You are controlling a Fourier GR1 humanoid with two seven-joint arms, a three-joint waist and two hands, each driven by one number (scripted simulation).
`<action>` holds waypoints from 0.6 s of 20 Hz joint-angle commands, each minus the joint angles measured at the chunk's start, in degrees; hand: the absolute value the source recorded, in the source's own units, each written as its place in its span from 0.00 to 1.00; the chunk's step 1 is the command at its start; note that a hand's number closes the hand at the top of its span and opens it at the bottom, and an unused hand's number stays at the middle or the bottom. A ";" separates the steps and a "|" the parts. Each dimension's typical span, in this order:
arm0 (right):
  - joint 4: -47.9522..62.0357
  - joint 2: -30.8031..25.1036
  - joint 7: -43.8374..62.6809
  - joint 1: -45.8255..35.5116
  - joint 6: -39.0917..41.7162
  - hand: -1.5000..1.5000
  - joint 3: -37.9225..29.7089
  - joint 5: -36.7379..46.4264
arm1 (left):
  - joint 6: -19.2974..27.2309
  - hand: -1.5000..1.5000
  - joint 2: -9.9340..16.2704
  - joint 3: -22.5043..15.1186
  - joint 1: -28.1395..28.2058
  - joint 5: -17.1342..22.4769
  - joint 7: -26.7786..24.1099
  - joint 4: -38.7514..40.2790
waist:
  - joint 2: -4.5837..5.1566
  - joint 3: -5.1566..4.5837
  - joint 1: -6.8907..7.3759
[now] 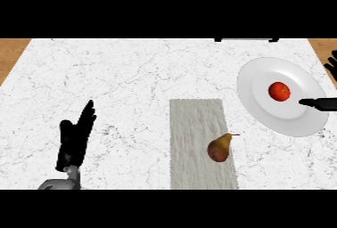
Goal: Pick the tomato from the placemat and place it in the plate
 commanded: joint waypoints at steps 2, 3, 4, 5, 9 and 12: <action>0.38 2.14 -3.42 0.27 -2.14 0.00 2.09 -1.11 | 0.03 0.50 -0.69 -0.09 1.14 -0.81 -2.29 2.12 | -0.03 -0.02 0.02; 3.19 -0.40 -4.76 -0.65 -1.09 0.00 2.13 -0.51 | -0.67 0.50 -0.33 0.17 -2.31 -0.09 0.99 0.58 | 0.10 0.01 0.25; 4.02 -0.23 -4.21 -1.24 -2.05 0.00 2.31 -0.79 | -0.94 0.50 0.56 1.07 0.15 0.05 -1.16 0.11 | 0.08 0.01 0.35; 2.15 1.55 -6.70 2.71 -2.78 0.00 2.53 -1.30 | 0.57 0.50 -0.93 0.18 0.74 -1.14 -2.08 1.67 | -0.01 -0.01 0.00; -0.51 1.52 -0.22 1.26 -5.51 0.00 4.44 -1.49 | -0.22 0.50 -0.76 0.26 1.21 -0.56 -0.15 -1.34 | -0.21 -0.05 -0.30; 5.77 1.32 -2.04 -1.29 -9.86 0.00 5.10 0.81 | -2.31 0.50 1.69 2.33 -0.64 1.19 2.43 -2.66 | 0.09 0.02 0.50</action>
